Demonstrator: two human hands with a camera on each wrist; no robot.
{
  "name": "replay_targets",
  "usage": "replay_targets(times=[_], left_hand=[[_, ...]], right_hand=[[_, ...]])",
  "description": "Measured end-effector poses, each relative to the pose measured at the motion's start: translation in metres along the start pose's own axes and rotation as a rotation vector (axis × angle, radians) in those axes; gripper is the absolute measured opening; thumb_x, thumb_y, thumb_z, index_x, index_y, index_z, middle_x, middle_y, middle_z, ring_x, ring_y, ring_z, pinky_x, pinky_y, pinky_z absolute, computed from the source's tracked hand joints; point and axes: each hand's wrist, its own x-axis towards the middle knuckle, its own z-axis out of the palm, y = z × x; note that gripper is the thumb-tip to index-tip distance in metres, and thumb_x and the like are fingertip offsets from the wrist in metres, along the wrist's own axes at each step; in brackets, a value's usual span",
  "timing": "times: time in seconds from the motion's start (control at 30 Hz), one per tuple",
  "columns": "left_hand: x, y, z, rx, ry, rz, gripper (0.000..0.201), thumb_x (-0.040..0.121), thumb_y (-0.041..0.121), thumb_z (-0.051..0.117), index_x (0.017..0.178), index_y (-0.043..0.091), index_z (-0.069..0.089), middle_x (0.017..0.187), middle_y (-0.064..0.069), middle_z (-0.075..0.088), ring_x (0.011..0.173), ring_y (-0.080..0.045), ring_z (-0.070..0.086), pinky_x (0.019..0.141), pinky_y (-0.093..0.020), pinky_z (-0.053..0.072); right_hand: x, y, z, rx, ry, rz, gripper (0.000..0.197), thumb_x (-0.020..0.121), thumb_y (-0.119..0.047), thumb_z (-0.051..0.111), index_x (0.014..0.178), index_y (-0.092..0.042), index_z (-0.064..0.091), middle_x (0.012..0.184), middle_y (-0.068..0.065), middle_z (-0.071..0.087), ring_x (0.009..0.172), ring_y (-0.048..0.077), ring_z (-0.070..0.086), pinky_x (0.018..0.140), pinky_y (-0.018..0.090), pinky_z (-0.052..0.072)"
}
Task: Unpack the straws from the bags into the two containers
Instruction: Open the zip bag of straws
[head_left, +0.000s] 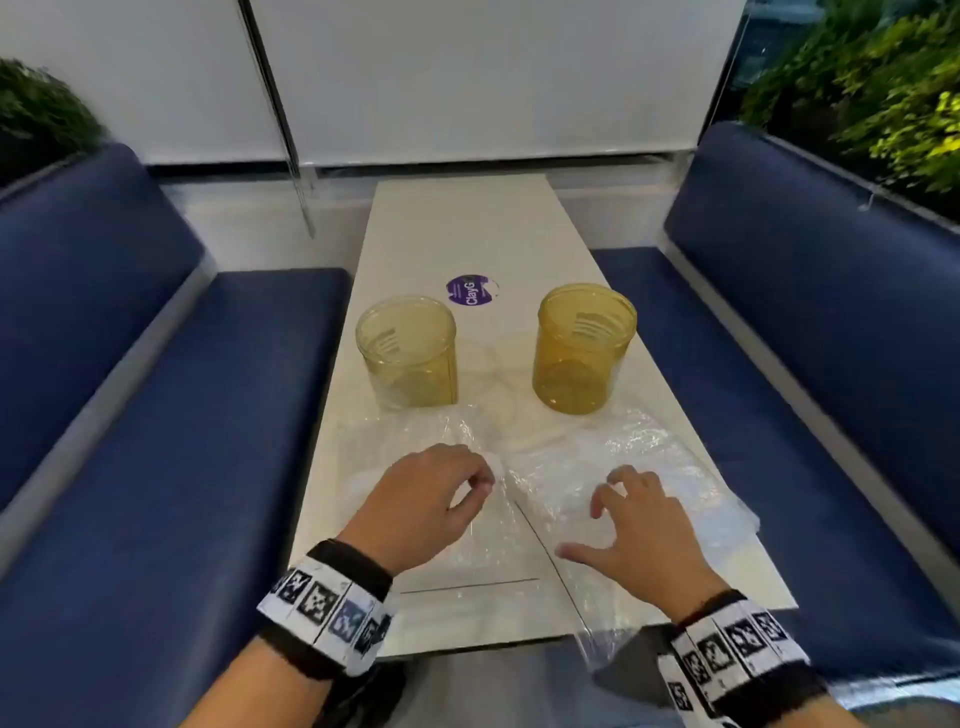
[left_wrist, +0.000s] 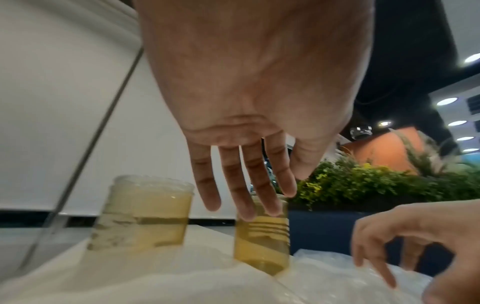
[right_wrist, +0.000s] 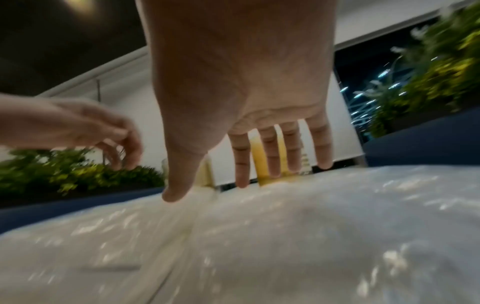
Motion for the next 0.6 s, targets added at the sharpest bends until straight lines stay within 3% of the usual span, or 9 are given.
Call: replay_targets(times=[0.07, 0.13, 0.27, 0.37, 0.43, 0.53, 0.6], left_hand=[[0.010, 0.010, 0.012, 0.012, -0.081, 0.041, 0.018, 0.101, 0.038, 0.049, 0.105, 0.031, 0.066, 0.100, 0.016, 0.065, 0.094, -0.004, 0.058, 0.083, -0.029, 0.049], [0.016, 0.019, 0.022, 0.016, -0.151, 0.047, 0.018, 0.100, 0.037, 0.050, 0.104, 0.030, 0.066, 0.100, 0.014, 0.066, 0.094, -0.006, 0.058, 0.083, -0.032, 0.050], [0.021, 0.017, 0.032, 0.031, -0.176, 0.026, 0.018, 0.099, 0.037, 0.049, 0.102, 0.028, 0.065, 0.101, 0.011, 0.066, 0.095, -0.010, 0.060, 0.082, -0.034, 0.051], [0.024, 0.020, 0.034, 0.044, -0.189, 0.029, 0.018, 0.099, 0.037, 0.050, 0.103, 0.027, 0.065, 0.103, 0.011, 0.066, 0.096, -0.012, 0.061, 0.081, -0.031, 0.049], [0.025, 0.022, 0.036, 0.065, -0.193, 0.063, 0.019, 0.098, 0.036, 0.054, 0.110, 0.027, 0.065, 0.110, 0.010, 0.065, 0.101, -0.014, 0.061, 0.083, -0.031, 0.048], [0.031, 0.030, 0.036, 0.085, -0.126, 0.143, 0.031, 0.093, 0.036, 0.063, 0.123, 0.029, 0.060, 0.122, 0.009, 0.060, 0.107, -0.014, 0.057, 0.084, -0.035, 0.049], [0.037, 0.039, 0.033, 0.097, -0.068, 0.188, 0.031, 0.091, 0.037, 0.066, 0.121, 0.028, 0.061, 0.120, 0.008, 0.061, 0.104, -0.016, 0.058, 0.079, -0.034, 0.049]], right_hand=[[0.002, -0.011, 0.012, -0.164, -0.107, 0.023, 0.073, 0.067, -0.087, 0.049, 0.113, -0.031, 0.055, 0.141, -0.002, 0.035, 0.126, 0.021, 0.036, 0.096, 0.037, 0.042], [0.003, -0.016, 0.026, -0.232, -0.123, 0.013, 0.065, 0.079, -0.077, 0.052, 0.122, -0.028, 0.054, 0.150, 0.007, 0.029, 0.132, 0.028, 0.032, 0.100, 0.041, 0.040], [0.002, -0.014, 0.042, -0.216, -0.036, 0.015, 0.024, 0.092, -0.045, 0.058, 0.105, -0.027, 0.067, 0.152, 0.018, 0.035, 0.133, 0.037, 0.037, 0.098, 0.048, 0.044], [0.002, -0.012, 0.036, -0.108, 0.030, 0.012, 0.018, 0.095, -0.039, 0.057, 0.101, -0.026, 0.067, 0.148, 0.013, 0.043, 0.130, 0.033, 0.043, 0.095, 0.045, 0.048], [0.003, -0.010, 0.021, 0.000, 0.090, -0.019, 0.019, 0.099, -0.040, 0.051, 0.105, -0.026, 0.063, 0.140, 0.004, 0.048, 0.121, 0.026, 0.048, 0.090, 0.039, 0.049], [0.005, -0.007, -0.016, 0.072, 0.115, -0.081, 0.020, 0.102, -0.043, 0.043, 0.104, -0.028, 0.056, 0.111, -0.005, 0.057, 0.094, 0.016, 0.055, 0.079, 0.034, 0.051], [0.003, -0.009, -0.045, 0.154, 0.120, -0.097, 0.018, 0.101, -0.045, 0.042, 0.099, -0.031, 0.053, 0.098, -0.009, 0.059, 0.087, 0.014, 0.057, 0.077, 0.034, 0.052]])
